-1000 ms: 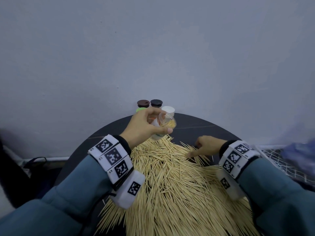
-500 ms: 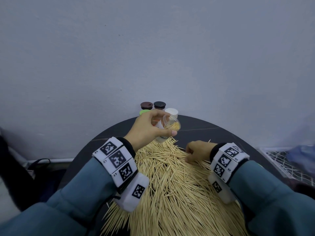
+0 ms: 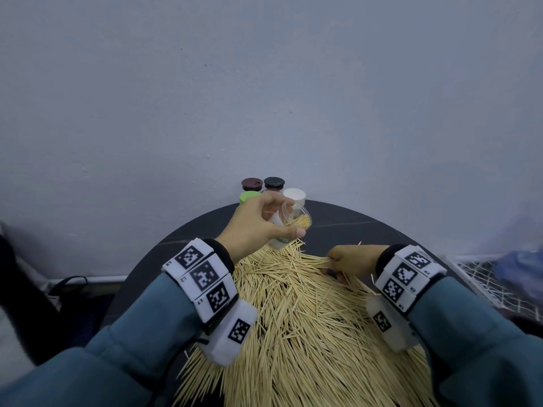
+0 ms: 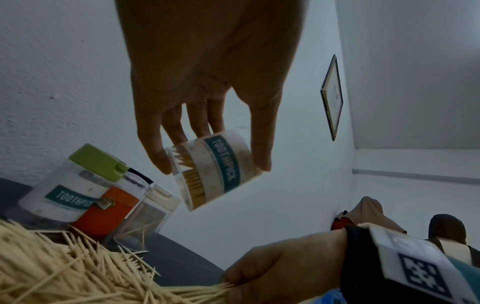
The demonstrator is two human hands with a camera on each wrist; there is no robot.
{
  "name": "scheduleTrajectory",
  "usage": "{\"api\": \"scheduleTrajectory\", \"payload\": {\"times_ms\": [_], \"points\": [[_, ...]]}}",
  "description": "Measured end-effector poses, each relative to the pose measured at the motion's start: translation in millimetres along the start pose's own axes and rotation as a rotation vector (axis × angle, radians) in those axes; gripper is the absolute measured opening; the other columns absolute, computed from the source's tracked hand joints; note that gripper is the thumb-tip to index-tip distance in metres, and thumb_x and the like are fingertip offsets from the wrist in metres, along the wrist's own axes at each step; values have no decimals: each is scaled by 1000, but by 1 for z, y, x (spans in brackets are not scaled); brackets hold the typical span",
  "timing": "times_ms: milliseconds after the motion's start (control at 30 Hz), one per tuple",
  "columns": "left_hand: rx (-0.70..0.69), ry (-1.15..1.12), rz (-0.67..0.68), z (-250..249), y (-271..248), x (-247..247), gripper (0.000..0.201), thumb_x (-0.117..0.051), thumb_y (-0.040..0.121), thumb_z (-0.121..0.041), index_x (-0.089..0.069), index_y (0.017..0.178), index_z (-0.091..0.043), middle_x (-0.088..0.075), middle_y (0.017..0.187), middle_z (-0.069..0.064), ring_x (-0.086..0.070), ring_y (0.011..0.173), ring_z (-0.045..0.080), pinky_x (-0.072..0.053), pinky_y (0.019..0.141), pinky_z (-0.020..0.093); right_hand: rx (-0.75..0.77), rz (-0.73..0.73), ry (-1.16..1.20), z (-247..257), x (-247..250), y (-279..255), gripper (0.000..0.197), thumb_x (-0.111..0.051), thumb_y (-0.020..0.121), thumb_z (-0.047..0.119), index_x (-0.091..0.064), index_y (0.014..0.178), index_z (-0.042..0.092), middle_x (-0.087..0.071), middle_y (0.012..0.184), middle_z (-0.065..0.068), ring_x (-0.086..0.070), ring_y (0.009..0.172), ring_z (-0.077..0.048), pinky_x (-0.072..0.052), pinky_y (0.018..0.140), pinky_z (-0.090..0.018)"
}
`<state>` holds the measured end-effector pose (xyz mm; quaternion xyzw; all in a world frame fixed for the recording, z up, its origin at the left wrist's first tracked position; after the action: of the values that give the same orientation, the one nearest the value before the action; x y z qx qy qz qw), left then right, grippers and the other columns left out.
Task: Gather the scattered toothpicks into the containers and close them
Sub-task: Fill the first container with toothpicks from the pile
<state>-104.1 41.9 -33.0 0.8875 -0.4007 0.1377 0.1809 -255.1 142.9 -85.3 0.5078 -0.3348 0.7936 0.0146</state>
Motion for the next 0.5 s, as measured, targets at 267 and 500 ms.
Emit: {"api": "scheduleTrajectory", "payload": {"times_ms": [267, 500], "points": [[-16, -2, 10, 0, -1, -2, 58, -83, 69, -21, -59, 122, -19, -63, 114, -9, -57, 103, 3, -41, 78, 6, 57, -35, 275, -8, 2, -5, 27, -25, 101, 10, -47, 86, 12, -48, 72, 1, -44, 60, -6, -38, 58, -15], [4, 1, 33, 3, -2, -4, 59, -84, 67, -24, -60, 121, -20, -64, 115, -8, -58, 106, 4, -45, 82, 10, 183, -30, 621, -10, 4, -7, 26, -24, 103, 11, -44, 86, 14, -40, 67, 2, -34, 55, -5, -32, 49, -13]]}}
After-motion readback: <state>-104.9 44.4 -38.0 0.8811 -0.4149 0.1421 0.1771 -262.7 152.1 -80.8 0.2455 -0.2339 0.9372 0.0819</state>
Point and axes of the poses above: each hand's wrist, its own y-axis towards the middle knuckle, its own x-axis out of the back of the hand, z = x × y, the point moved 4 cm from there along y, towards the middle knuckle
